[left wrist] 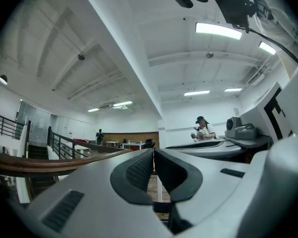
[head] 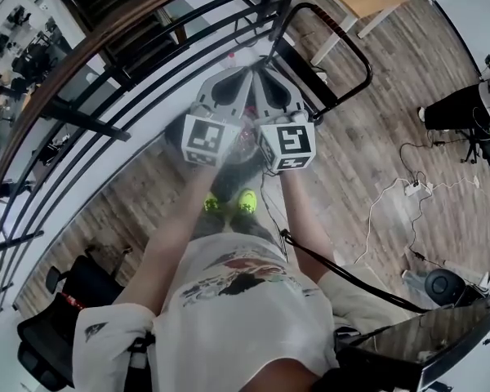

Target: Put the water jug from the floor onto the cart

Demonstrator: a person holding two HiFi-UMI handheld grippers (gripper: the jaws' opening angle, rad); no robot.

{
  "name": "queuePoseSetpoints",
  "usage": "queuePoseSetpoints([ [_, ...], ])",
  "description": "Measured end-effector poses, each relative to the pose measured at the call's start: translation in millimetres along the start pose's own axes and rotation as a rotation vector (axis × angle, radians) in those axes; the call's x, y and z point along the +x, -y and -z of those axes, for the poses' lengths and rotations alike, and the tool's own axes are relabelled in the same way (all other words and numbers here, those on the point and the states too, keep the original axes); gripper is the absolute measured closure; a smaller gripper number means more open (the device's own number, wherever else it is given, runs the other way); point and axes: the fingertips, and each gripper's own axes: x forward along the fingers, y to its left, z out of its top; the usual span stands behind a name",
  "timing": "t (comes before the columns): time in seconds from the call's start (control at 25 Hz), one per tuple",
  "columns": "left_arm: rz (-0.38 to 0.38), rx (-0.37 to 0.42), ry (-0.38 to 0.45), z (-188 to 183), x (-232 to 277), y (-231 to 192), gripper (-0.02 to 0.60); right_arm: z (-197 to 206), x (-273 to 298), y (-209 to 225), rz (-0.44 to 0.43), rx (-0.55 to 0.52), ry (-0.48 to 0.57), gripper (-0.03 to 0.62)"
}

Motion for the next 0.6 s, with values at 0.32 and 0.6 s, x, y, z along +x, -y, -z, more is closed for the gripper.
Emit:
queuePoseSetpoints([
  [0.32, 0.001, 0.008, -0.008, 0.2, 2.1, -1.7, 0.569, -0.8, 2.8, 0.7, 0.001, 0.011, 0.009, 0.568],
  [0.6, -0.007, 0.007, -0.008, -0.3, 3.4, -6.6, 0.569, -1.3, 7.4, -0.4, -0.006, 0.012, 0.007, 0.568],
])
